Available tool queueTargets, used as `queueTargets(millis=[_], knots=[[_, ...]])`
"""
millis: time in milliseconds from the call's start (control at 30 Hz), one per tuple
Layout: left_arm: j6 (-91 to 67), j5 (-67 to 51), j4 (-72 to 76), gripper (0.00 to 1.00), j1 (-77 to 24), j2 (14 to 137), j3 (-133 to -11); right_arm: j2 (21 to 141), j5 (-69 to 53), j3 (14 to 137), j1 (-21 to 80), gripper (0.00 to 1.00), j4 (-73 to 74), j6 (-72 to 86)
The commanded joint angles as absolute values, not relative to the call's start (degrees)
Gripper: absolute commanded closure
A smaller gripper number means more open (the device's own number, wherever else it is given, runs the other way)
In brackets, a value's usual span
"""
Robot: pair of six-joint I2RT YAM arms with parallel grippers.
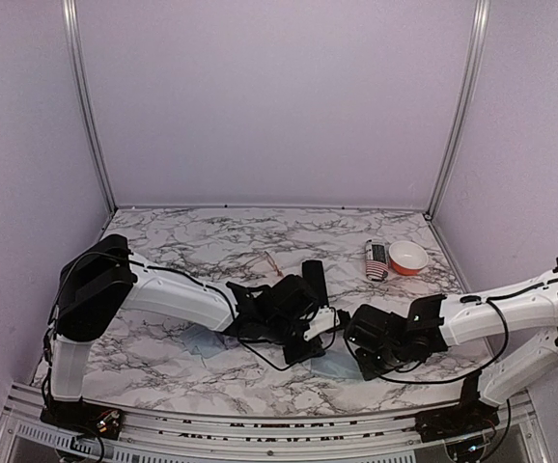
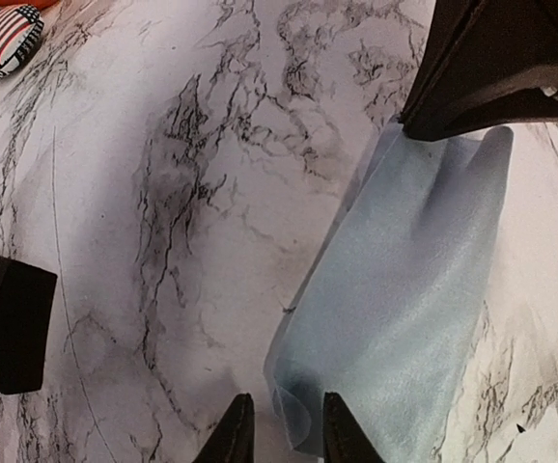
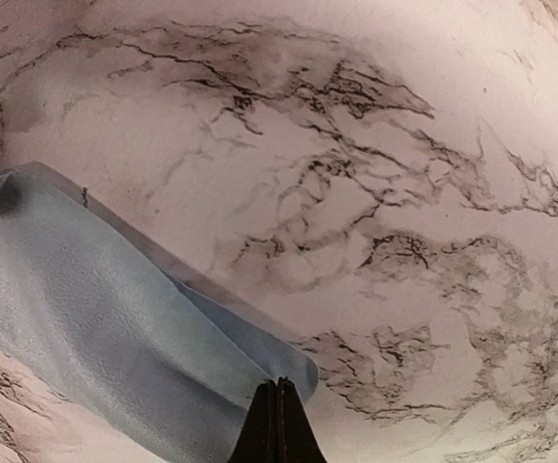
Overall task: Organize the sunglasses
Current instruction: Fold the glasses cleaning cloth at the corner of the board.
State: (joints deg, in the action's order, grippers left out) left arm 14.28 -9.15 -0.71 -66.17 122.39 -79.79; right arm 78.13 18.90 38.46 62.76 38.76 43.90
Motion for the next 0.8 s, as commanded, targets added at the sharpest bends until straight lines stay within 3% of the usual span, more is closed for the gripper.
queueTargets(millis=[0,500,767], knots=[[13.7,-10.2,0.8,0.73,-66.5,118.6,-78.9,76.2,18.7,39.6,62.6,1.00,40.8,44.7],[12.5,-11.9,1.0,0.73,-66.7,116.8,-77.0,75.5,18.4,37.5,62.5,1.00,40.0,45.8],[12.0,-11.5,0.6,0.76,-67.3,116.2,-76.5,78.2,19.7,39.5,62.5,0.86,39.4,45.0]])
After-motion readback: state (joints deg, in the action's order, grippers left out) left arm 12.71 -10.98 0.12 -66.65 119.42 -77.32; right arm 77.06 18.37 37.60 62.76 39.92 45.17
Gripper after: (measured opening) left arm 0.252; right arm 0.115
